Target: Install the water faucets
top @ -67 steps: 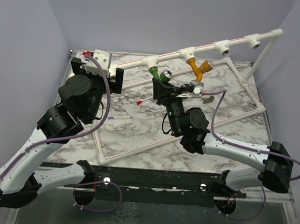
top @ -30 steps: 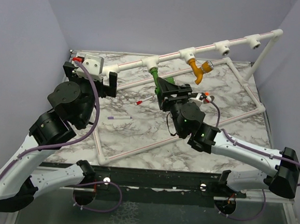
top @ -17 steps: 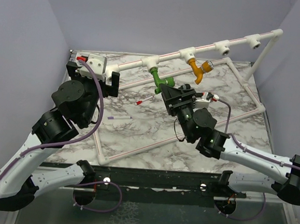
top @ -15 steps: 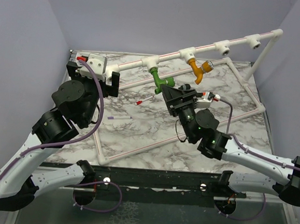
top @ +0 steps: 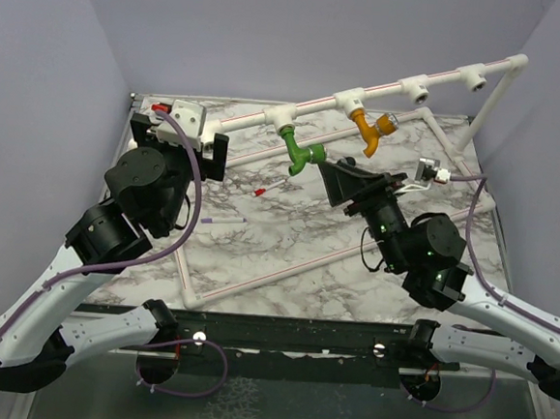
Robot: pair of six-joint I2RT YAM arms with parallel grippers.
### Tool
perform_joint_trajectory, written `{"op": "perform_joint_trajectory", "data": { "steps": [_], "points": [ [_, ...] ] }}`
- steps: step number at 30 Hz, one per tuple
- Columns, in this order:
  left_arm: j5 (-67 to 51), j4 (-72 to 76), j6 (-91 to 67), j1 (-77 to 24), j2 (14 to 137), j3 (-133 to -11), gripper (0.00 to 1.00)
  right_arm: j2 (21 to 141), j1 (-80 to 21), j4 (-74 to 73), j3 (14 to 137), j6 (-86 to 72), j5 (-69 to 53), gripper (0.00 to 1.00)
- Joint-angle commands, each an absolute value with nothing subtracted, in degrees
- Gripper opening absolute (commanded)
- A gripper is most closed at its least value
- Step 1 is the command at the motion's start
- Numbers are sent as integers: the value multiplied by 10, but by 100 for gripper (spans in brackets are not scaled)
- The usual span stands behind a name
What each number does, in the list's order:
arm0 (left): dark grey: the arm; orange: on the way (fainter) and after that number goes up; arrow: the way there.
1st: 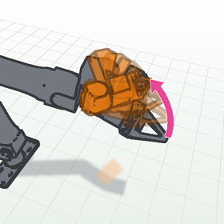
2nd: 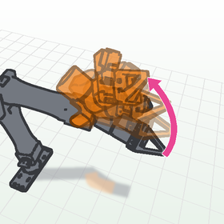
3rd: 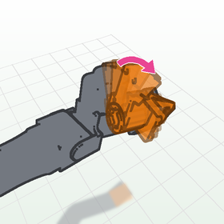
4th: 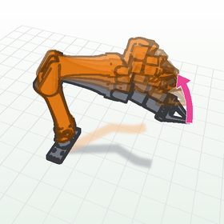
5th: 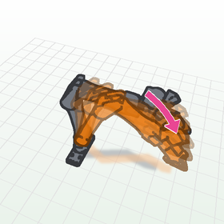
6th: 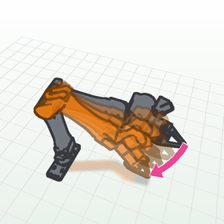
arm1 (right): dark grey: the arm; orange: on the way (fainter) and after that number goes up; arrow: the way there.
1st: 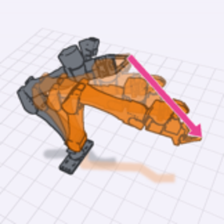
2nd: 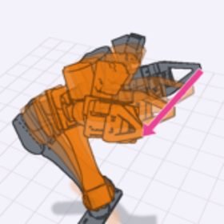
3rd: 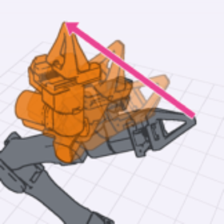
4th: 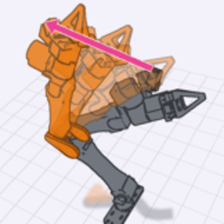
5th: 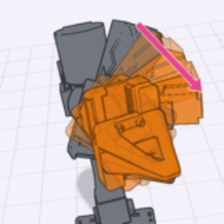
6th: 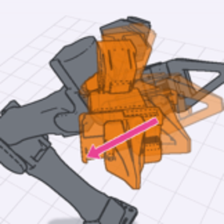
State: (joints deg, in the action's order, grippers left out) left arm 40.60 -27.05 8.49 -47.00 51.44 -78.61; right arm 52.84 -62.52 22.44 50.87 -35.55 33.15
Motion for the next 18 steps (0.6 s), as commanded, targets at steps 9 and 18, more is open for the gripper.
{"op": "perform_joint_trajectory", "data": {
  "steps": [9,18],
  "points": [
    [424,-267,91,-474,528,-796,99,523,-627,154,579,185,146,78],
    [429,-267,93,-473,538,-805,99,538,-627,55,595,497,36,86]
  ]
}}
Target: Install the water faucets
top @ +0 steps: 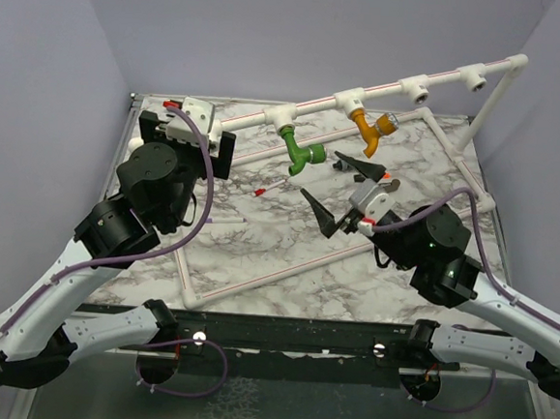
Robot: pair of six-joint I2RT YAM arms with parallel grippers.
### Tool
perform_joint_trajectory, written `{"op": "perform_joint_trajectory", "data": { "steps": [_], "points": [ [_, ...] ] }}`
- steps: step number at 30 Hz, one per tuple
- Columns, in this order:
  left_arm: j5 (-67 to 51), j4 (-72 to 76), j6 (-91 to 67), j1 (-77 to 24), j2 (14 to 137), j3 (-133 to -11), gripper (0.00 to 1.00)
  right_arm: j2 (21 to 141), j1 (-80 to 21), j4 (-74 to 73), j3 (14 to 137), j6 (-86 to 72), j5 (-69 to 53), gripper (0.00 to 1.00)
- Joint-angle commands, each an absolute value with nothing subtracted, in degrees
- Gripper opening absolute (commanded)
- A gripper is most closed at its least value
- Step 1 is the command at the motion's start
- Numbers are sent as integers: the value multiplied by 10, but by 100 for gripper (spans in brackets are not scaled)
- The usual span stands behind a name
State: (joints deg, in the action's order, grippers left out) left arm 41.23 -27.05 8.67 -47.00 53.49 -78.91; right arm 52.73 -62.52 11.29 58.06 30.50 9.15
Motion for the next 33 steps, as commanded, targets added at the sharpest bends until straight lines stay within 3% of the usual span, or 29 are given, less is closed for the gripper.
{"op": "perform_joint_trajectory", "data": {
  "steps": [1,10,18,33],
  "points": [
    [430,-268,93,-474,538,-805,99,541,-628,50,596,523,36,87],
    [435,-269,92,-474,538,-802,99,594,-628,37,605,703,75,87],
    [438,-270,92,-474,536,-802,99,653,-640,133,602,798,177,78],
    [441,-270,99,-473,537,-803,99,717,-640,187,625,815,255,64]
  ]
}}
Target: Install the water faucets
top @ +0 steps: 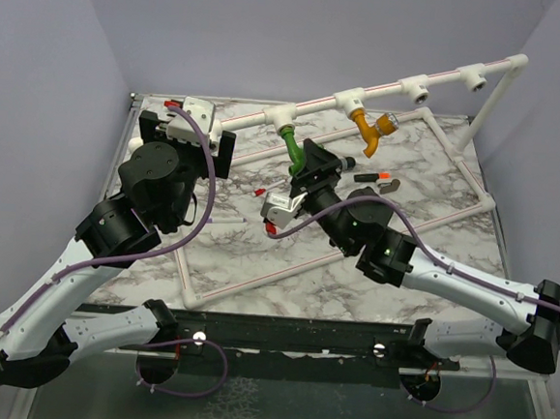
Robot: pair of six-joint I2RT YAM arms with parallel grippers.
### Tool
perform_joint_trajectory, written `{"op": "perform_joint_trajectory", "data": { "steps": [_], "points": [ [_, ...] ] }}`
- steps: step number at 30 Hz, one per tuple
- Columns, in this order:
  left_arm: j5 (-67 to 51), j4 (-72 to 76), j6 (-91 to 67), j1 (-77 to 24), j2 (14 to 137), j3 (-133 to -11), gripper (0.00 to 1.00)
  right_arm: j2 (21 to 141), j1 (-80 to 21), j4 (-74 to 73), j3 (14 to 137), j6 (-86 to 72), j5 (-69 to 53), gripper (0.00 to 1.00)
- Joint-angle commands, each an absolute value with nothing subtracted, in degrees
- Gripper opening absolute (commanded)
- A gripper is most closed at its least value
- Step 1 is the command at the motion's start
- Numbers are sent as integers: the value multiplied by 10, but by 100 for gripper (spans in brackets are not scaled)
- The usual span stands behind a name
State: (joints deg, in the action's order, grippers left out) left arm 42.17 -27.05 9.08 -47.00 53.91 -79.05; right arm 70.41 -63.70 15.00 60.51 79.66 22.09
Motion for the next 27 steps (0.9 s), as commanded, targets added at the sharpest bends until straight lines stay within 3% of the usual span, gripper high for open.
{"op": "perform_joint_trajectory", "data": {
  "steps": [1,11,16,27],
  "points": [
    [440,-270,98,-473,537,-803,99,719,-640,192,624,813,255,62],
    [443,-270,101,-473,531,-801,99,757,-640,235,632,783,284,31],
    [445,-270,102,-473,527,-798,99,768,-640,251,630,749,312,2],
    [442,-270,100,-473,523,-797,99,778,-641,253,651,441,320,1]
  ]
}}
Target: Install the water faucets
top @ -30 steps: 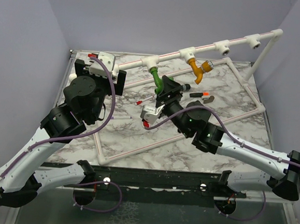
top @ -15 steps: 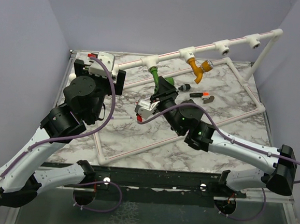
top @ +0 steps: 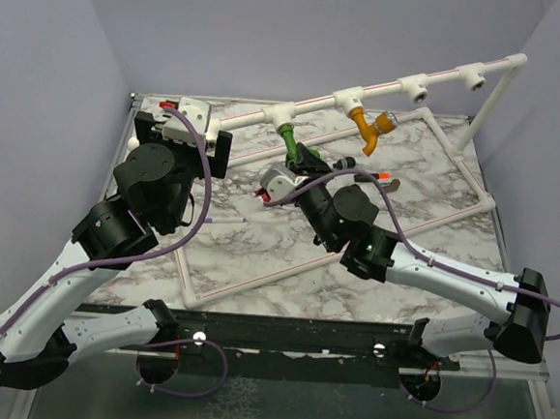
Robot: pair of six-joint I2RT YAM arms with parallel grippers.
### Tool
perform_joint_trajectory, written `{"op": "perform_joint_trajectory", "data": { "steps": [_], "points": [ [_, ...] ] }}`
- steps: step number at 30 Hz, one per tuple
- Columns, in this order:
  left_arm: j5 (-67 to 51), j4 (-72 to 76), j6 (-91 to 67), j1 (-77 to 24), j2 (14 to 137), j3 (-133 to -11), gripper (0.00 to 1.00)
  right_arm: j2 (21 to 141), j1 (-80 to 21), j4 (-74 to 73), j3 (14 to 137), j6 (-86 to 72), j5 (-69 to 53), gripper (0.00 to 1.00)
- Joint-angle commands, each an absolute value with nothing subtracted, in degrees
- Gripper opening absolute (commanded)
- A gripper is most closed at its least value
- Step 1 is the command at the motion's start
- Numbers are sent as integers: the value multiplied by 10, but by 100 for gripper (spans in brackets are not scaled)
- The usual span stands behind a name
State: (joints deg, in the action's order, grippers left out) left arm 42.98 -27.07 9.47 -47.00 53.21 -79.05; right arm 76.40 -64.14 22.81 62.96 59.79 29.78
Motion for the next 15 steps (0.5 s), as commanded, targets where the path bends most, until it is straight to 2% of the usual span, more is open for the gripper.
{"op": "perform_joint_trajectory", "data": {
  "steps": [1,15],
  "points": [
    [442,-270,99,-473,522,-796,99,779,-641,260,650,408,323,0],
    [436,-271,99,-473,509,-795,99,761,-641,350,609,7,376,1]
  ]
}}
